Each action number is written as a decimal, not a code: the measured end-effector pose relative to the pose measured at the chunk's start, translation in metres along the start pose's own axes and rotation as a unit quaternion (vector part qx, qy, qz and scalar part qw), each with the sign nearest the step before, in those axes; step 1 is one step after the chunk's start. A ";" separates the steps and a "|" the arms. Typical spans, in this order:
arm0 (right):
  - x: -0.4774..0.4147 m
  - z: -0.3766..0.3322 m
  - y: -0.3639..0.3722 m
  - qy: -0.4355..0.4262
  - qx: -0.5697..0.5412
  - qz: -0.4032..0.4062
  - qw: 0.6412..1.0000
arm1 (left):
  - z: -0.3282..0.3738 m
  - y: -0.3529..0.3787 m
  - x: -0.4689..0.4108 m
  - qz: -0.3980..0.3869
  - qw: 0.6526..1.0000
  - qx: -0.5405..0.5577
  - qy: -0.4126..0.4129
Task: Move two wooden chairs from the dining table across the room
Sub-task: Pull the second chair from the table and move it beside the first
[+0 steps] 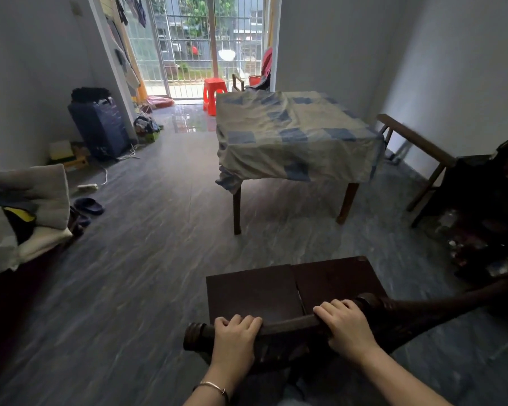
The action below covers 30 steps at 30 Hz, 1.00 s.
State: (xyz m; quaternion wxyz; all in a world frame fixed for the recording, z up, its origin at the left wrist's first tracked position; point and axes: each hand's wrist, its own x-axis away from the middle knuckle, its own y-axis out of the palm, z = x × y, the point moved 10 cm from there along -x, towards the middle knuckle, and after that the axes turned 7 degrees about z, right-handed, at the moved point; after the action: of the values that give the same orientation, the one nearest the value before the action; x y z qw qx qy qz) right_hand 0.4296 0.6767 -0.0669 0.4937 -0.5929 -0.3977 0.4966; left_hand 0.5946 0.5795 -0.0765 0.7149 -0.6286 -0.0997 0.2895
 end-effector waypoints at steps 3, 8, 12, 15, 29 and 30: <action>-0.001 0.001 -0.002 -0.001 -0.004 0.013 1.000 | -0.001 0.004 0.000 -0.012 1.000 0.006 0.003; 0.004 -0.002 0.001 -0.001 -0.016 0.015 1.000 | -0.007 0.007 0.003 -0.018 1.000 0.003 0.012; 0.010 0.000 0.001 0.009 -0.033 0.019 0.999 | -0.003 0.004 0.005 -0.028 0.999 -0.002 0.024; 0.014 0.002 0.002 0.009 -0.033 0.014 0.999 | 0.001 0.004 0.006 -0.023 0.999 -0.011 0.025; 0.008 0.008 0.001 0.018 -0.032 -0.026 0.999 | -0.002 0.010 0.004 -0.113 0.988 -0.068 -0.075; 0.009 0.008 0.001 0.015 -0.036 -0.022 0.999 | 0.000 0.010 0.003 -0.116 0.988 -0.075 -0.072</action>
State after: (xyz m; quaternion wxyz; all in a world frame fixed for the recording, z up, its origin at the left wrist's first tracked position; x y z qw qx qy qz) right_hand 0.4235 0.6864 -0.0699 0.4890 -0.6089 -0.4204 0.4620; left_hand 0.5939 0.5813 -0.0863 0.6851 -0.6423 -0.2447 0.2413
